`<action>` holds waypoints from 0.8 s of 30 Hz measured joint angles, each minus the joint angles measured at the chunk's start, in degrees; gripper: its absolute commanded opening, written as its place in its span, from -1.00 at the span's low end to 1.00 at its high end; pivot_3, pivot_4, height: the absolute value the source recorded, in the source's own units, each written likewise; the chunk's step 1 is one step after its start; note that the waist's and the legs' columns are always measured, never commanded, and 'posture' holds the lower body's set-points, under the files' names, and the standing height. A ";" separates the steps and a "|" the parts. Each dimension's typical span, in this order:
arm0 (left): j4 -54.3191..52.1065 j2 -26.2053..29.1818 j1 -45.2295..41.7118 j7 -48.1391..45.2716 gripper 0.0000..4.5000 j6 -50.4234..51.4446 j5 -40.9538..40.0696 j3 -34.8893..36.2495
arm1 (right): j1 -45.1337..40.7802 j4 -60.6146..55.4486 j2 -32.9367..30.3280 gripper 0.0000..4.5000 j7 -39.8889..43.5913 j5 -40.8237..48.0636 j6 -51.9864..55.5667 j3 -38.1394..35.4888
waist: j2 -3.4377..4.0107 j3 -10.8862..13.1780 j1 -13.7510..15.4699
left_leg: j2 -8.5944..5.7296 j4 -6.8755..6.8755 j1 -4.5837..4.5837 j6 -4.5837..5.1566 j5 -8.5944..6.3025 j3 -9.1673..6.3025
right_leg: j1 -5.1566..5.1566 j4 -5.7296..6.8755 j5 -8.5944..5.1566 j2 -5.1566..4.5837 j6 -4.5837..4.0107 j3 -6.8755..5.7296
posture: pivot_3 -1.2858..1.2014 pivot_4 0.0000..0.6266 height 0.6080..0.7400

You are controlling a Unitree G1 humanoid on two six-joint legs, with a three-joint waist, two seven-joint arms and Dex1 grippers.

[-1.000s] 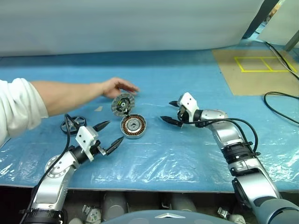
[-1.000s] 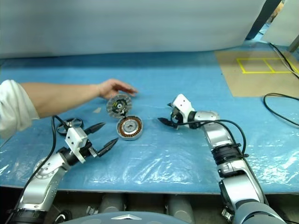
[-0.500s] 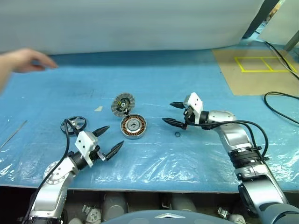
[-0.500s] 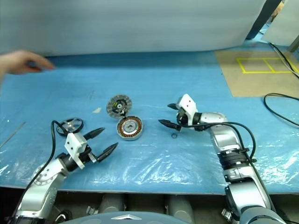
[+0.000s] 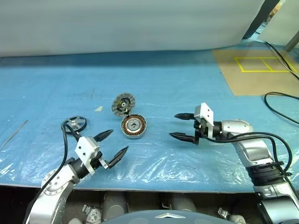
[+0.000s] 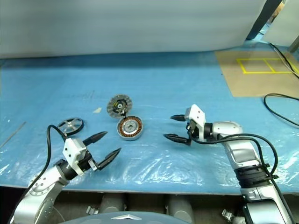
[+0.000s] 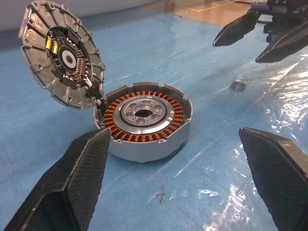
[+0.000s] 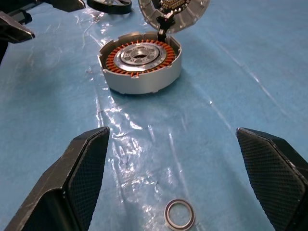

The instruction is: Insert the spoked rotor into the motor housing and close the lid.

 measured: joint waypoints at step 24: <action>-3.91 1.66 1.08 0.04 1.00 4.50 -1.21 -0.37 | 5.45 5.21 0.78 0.96 -5.31 -7.77 -9.29 2.68 | 0.00 0.00 -0.10 | -0.01 0.03 0.03 0.01 0.00 0.00 | 0.03 0.00 0.00 0.00 0.03 -0.01 | 0.03 -0.52 1.00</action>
